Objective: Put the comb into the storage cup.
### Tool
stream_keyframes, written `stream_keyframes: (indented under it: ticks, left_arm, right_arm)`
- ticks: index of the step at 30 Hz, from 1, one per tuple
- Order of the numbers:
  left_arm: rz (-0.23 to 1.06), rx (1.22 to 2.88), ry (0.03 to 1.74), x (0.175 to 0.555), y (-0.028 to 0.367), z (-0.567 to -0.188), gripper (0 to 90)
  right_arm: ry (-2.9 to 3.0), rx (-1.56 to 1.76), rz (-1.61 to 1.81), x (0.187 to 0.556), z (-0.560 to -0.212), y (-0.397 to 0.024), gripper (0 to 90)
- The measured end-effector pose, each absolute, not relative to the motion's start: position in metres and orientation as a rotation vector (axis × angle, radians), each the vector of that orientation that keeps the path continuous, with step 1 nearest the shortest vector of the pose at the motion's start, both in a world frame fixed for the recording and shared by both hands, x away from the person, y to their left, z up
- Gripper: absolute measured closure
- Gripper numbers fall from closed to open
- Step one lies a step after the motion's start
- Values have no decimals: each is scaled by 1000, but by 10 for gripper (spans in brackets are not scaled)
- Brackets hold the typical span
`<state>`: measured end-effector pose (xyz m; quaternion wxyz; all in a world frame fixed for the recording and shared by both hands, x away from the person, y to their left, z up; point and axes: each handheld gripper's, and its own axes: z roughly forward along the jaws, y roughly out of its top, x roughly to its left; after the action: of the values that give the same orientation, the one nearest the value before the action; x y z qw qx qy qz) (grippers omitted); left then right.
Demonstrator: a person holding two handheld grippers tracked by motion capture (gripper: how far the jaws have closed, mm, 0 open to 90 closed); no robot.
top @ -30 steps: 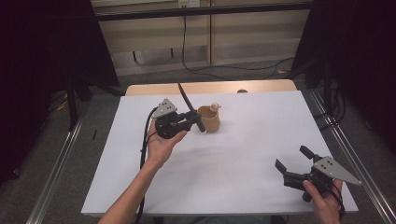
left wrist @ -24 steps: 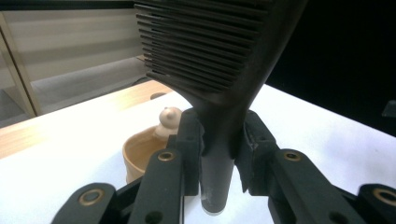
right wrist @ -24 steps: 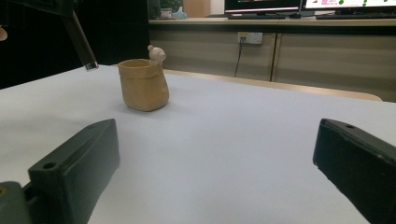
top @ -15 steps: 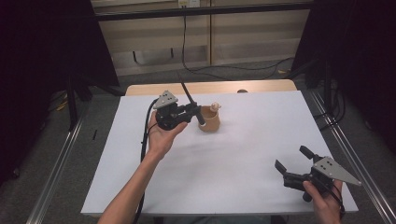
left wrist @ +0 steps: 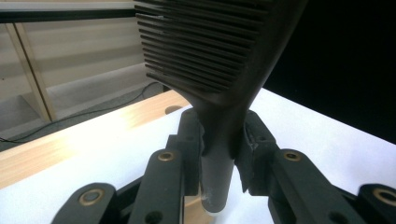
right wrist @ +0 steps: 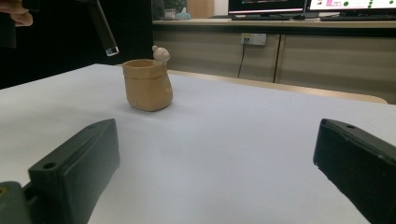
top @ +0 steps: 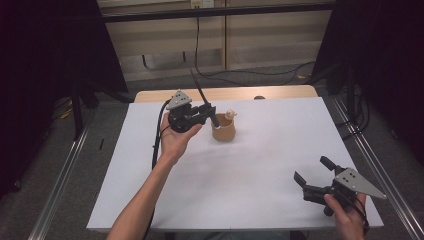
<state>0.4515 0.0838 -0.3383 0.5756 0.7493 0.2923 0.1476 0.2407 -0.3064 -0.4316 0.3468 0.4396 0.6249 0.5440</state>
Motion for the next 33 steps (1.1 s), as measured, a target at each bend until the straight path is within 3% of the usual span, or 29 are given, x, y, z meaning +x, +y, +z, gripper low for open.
stream_keyframes:
  ticks: [11,33]
  left_arm:
    - [382,1764,684,465,76,-333,731]
    - [395,1800,716,481,65,-358,730]
  right_arm:
    - [1630,1142,1408,241,-432,-306,0]
    - [1646,1126,1396,240,-433,-307,0]
